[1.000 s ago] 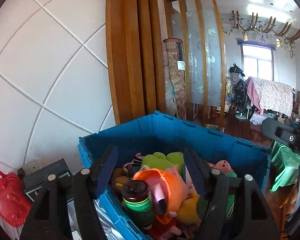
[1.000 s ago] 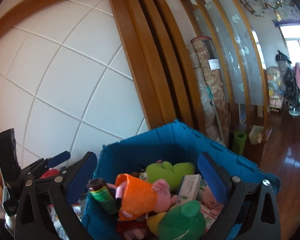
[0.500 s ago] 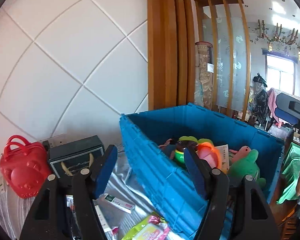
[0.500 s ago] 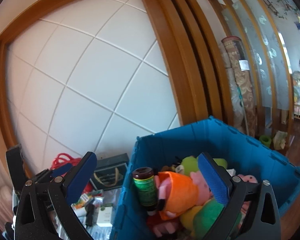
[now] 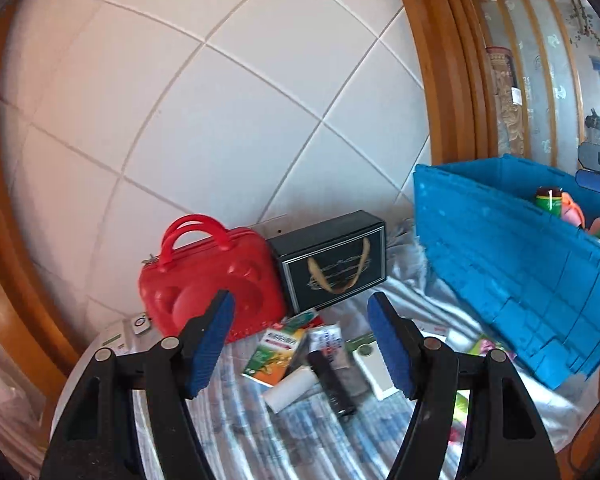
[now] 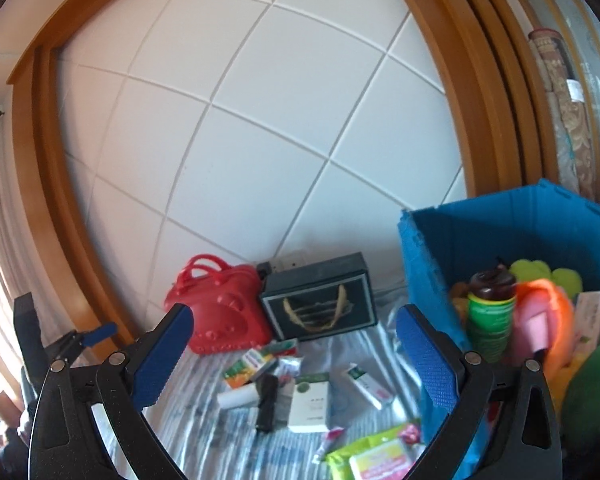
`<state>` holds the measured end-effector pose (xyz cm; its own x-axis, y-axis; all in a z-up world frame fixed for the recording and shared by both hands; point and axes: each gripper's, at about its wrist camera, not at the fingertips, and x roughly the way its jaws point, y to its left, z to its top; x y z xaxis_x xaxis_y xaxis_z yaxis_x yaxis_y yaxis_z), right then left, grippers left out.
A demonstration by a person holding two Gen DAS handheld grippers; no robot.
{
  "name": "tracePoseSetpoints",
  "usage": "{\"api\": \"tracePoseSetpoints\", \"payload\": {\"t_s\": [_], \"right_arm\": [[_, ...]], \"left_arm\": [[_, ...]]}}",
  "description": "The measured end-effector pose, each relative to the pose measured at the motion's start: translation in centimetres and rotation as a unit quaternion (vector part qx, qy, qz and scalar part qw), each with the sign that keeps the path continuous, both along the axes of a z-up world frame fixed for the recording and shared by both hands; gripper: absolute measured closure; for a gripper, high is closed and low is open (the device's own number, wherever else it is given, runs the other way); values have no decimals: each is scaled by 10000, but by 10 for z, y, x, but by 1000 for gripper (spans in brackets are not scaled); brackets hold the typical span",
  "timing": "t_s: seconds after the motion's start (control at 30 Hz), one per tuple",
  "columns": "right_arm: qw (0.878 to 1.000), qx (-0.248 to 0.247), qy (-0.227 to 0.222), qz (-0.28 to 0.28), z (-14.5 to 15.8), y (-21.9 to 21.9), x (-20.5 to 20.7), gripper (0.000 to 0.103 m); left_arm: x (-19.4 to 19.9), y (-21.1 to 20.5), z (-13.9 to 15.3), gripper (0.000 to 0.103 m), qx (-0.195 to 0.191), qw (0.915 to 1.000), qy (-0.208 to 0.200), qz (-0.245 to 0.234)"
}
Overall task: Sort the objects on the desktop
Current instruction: 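Move both tools back down to the remaining items on the table, then grasp the white roller with the left tool while the right tool grasps the black bag roll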
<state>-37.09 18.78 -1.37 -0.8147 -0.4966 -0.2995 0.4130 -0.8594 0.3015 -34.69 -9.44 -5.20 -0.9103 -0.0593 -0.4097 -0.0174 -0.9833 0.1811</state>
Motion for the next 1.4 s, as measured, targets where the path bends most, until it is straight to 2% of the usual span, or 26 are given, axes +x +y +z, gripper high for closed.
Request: {"api": "tracePoseSetpoints", "payload": {"t_s": [0.23, 0.4, 0.6, 0.73, 0.87, 1.0, 1.1, 1.17, 1.33, 1.4], "right_arm": [[9954, 464, -589, 594, -56, -88, -38, 0], [9869, 799, -969, 1017, -112, -140, -62, 0], [9623, 1386, -1814, 1481, -199, -201, -102, 3], [9396, 1760, -2459, 1603, -256, -234, -132, 25], [9251, 1944, -2912, 1473, -299, -251, -159, 27], [9147, 2179, -3081, 1447, -320, -258, -169, 32], [9120, 2361, -3079, 1331, -331, -258, -174, 41], [9041, 2477, -3183, 1414, -342, -259, -177, 55], [9048, 2511, -3066, 1562, -339, -251, -175, 67], [9028, 2518, -3093, 1606, -338, -248, -175, 67]], "left_arm": [[-8, -45, -39, 35, 24, 9997, -259, 50], [-32, -66, -86, 35, 253, 9976, -645, -56], [-76, -81, -150, 35, 414, 9905, -1279, -278], [-97, -90, -176, 35, 513, 9858, -1542, -432], [-113, -100, -196, 35, 548, 9804, -1766, -679], [-132, -106, -222, 35, 539, 9701, -2149, -996], [-148, -109, -236, 35, 680, 9613, -2334, -1295], [-158, -107, -245, 35, 658, 9552, -2433, -1553], [-186, -104, -269, 35, 415, 9387, -2782, -1995], [-194, -105, -276, 37, 437, 9323, -2920, -2087]]}}
